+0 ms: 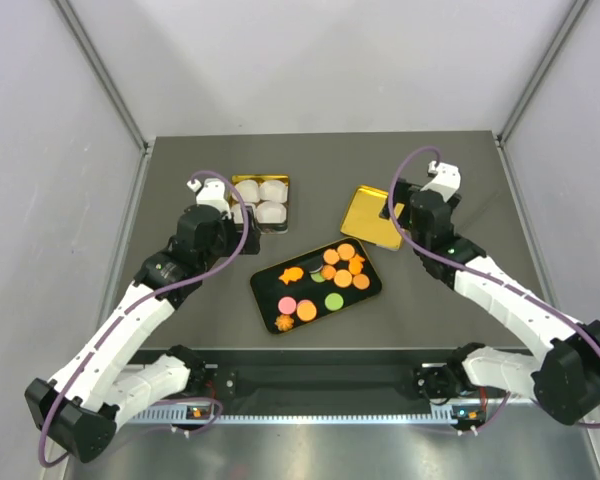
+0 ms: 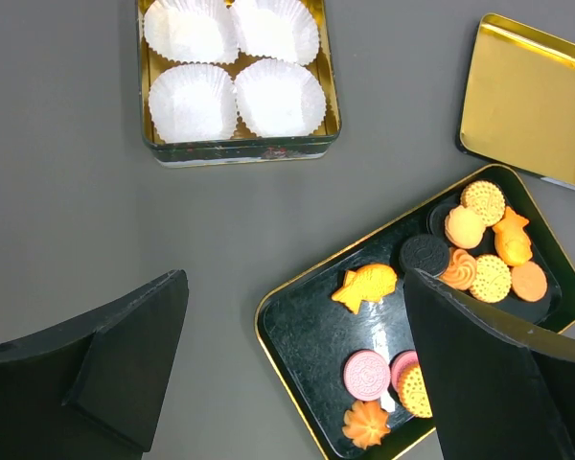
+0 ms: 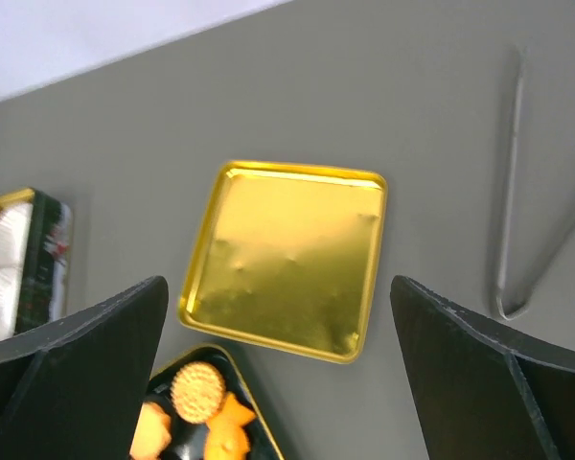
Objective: Pack the cookies
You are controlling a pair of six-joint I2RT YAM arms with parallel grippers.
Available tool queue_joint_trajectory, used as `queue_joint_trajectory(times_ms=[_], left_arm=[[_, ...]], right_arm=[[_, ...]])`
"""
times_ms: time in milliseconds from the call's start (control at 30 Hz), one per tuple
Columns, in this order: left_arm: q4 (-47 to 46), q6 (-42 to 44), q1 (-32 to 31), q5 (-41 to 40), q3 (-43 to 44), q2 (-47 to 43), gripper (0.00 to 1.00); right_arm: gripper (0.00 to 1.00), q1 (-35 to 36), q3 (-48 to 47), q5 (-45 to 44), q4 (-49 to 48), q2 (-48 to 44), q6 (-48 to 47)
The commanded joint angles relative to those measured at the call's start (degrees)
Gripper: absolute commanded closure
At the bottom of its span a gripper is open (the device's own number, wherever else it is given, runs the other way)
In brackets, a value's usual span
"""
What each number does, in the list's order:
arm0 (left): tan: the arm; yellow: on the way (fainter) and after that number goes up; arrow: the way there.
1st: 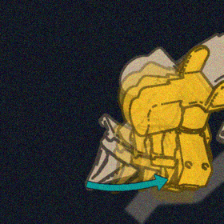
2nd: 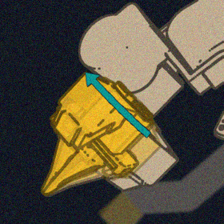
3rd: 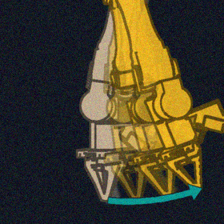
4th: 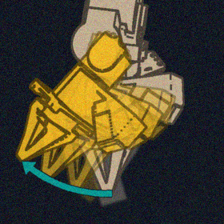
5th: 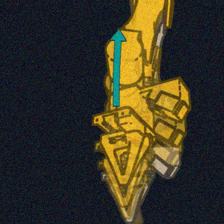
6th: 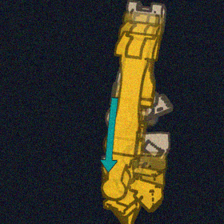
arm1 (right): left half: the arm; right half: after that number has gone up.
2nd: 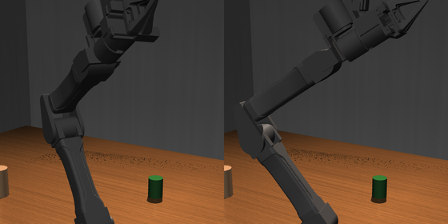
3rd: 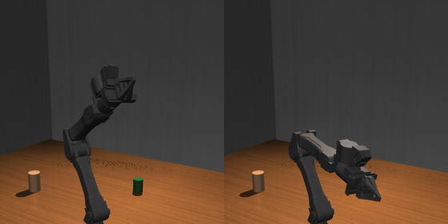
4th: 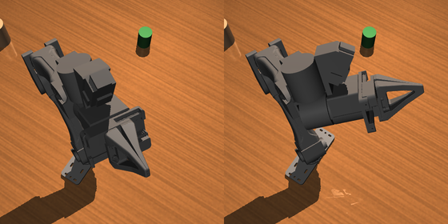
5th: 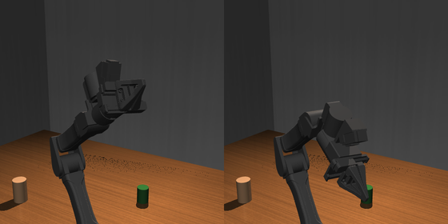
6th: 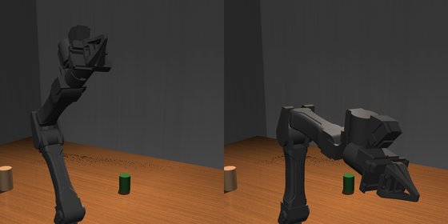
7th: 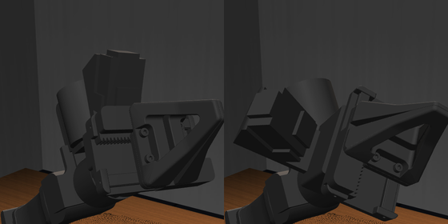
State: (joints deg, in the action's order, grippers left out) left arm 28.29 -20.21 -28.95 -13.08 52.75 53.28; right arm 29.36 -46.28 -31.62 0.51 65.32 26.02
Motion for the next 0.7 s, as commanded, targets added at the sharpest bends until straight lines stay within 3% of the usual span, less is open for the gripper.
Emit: queue_joint_trajectory(times_ms=[0, 167, 267, 400, 667], left_arm=[[0.0, 1.0, -0.1, 0.0, 0.1, 0.2, 0.01], [1.6, 1.0, -0.1, 1.5, 1.9, 1.1, 0.01], [1.7, 0.9, -0.1, 3.7, 2.3, 1.1, 0.01], [1.9, 0.8, -0.1, 6.0, 1.9, 1.1, 0.01], [0.5, 0.7, -0.1, 10.2, -0.4, 1.2, 0.01]], right_arm=[[0.00, -1.1, -4.9, 0.2, 5.4, -0.4, -1.3], [0.00, -4.5, -8.9, 5.1, 14.0, 1.9, -3.7], [0.00, -11.1, -9.5, 11.2, 16.7, 2.6, -2.7], [0.00, -18.8, -12.2, 11.4, 20.4, 8.0, -2.6], [0.00, -24.7, -15.0, 11.5, 20.8, 18.1, -0.6]])
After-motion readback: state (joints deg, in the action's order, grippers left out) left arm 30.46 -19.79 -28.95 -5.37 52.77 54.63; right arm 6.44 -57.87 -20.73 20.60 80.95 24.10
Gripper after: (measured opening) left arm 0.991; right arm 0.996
